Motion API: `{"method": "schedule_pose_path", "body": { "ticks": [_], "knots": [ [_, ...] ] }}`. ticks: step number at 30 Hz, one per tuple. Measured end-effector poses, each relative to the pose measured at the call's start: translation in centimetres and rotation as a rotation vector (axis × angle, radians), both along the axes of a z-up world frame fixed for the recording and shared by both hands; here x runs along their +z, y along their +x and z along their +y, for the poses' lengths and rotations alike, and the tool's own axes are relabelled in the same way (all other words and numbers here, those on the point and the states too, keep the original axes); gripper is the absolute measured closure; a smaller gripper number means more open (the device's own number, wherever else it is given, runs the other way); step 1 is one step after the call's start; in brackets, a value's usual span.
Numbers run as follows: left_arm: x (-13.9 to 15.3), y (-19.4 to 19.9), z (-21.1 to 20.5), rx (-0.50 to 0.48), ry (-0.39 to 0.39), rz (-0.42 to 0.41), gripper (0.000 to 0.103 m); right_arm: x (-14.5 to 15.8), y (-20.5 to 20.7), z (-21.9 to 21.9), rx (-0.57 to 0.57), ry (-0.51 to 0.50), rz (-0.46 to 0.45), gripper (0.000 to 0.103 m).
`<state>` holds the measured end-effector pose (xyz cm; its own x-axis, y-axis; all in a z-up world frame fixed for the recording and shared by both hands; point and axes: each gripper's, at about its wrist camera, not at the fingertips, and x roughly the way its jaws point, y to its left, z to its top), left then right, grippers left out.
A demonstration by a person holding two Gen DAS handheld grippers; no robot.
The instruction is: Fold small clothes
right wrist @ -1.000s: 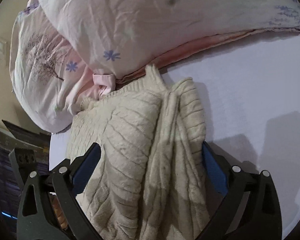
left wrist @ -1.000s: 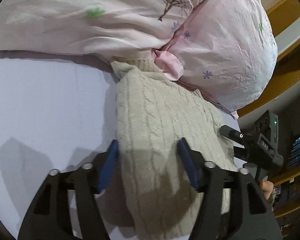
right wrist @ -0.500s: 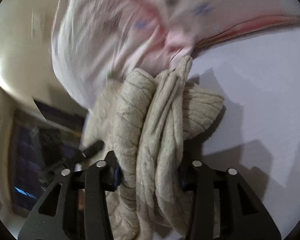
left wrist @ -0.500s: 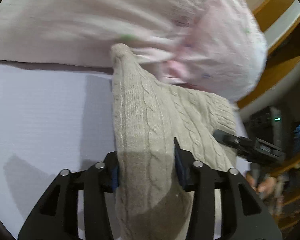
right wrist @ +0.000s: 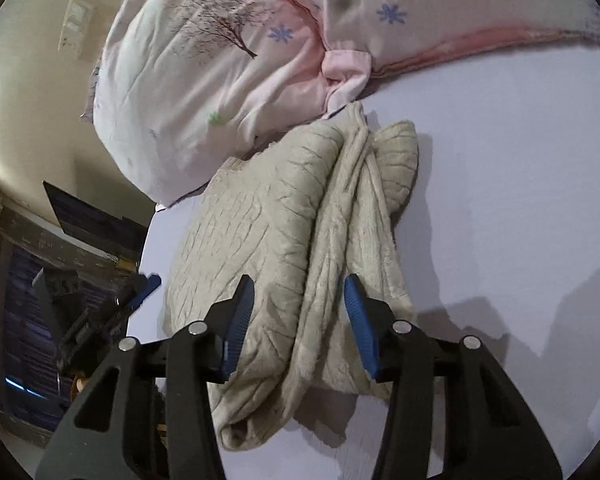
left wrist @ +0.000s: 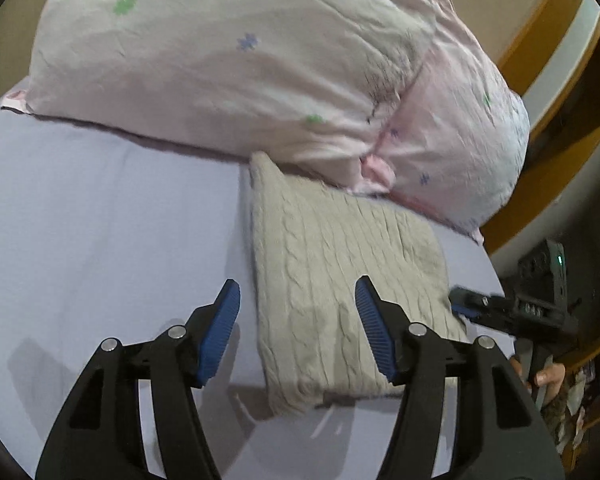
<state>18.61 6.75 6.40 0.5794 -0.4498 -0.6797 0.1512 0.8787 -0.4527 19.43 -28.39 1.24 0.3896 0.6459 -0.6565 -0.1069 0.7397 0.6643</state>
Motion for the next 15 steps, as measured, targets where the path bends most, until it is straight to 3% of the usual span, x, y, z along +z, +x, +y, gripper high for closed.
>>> {"method": "schedule_pose_path", "body": {
  "ticks": [2, 4, 7, 11, 13, 15],
  "knots": [
    [-0.2, -0.4, 0.0, -0.010, 0.001, 0.006, 0.042, 0.0, 0.1, 0.7, 0.025, 0.028, -0.013, 0.062],
    [-0.4, -0.3, -0.2, -0.012, 0.001, 0.010, 0.041, -0.3, 0.6, 2.4, 0.046, -0.018, -0.025, 0.085],
    [-0.4, -0.4, -0.2, -0.010, -0.006, 0.010, 0.041, 1.1, 0.3, 3.8, 0.056, -0.104, -0.126, 0.089],
    [-0.4, -0.5, -0.1, -0.011, -0.003, 0.001, 0.041, 5.7, -0.2, 0.8, -0.086, -0.144, -0.320, 0.093],
    [-0.5, -0.5, -0.2, -0.019, -0.002, 0.002, 0.041, 5.1, 0.7, 0.4, -0.126, -0.250, -0.300, 0.093],
    [-0.5, -0.5, -0.6, -0.032, 0.003, -0.006, 0.041, 2.3, 1.9, 0.2, -0.132, -0.384, -0.211, 0.091]
  ]
}}
